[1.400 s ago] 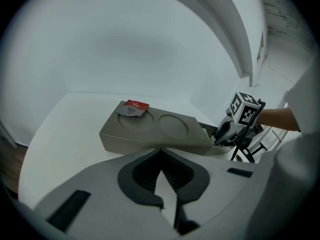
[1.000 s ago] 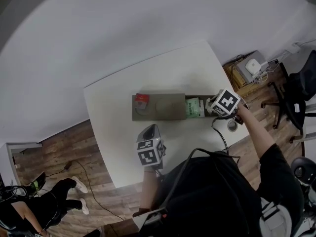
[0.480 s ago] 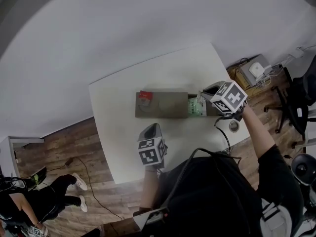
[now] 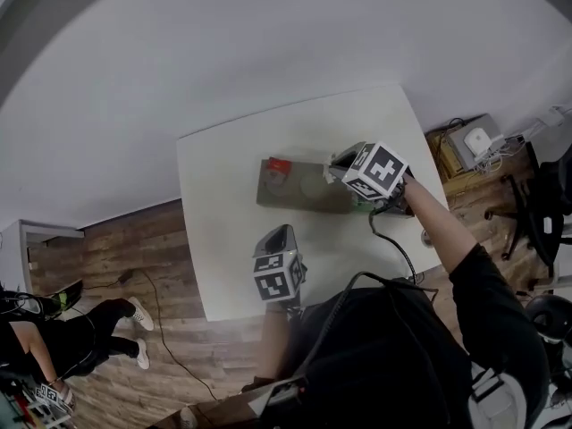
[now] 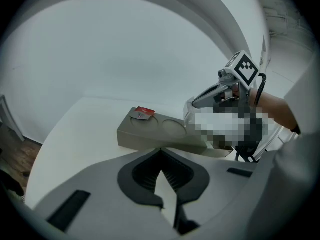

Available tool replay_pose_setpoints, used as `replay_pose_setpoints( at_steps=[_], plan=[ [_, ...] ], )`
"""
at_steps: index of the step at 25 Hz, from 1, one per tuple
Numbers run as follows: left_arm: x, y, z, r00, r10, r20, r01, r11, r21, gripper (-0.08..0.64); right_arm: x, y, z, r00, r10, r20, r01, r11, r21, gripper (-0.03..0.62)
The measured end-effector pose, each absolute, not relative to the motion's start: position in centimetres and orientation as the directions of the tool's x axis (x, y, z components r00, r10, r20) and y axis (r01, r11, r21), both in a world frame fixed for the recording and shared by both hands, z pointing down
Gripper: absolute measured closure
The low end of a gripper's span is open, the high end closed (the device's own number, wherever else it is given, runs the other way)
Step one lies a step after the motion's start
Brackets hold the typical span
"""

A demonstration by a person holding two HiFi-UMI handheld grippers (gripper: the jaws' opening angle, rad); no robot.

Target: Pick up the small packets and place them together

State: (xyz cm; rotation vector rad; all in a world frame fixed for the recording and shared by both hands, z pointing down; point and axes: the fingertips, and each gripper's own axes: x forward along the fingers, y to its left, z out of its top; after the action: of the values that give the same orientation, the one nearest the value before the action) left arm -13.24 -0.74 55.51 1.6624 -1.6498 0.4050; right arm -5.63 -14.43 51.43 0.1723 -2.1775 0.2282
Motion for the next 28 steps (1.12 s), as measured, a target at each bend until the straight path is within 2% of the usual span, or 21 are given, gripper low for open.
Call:
replay_pose_setpoints(
  at_steps=[12,28],
  plan=[
    [-15.8,2.1,55.6,0.051,-0.719,0.693,-0.939,0.201,0.278,0.563,-12.6,-12.5,53.6,-0.54,0.066,0.839,-0.051,0.993,-0.111,0.589],
    [-16.5,1.9,56.2,0.055,-0.706,0.706,-0.937,0.208,0.281,0.563,-14.0,-12.6,56.1,-0.526,0.131,0.84,-0.047,0.982,-0.182,0.589]
  ],
)
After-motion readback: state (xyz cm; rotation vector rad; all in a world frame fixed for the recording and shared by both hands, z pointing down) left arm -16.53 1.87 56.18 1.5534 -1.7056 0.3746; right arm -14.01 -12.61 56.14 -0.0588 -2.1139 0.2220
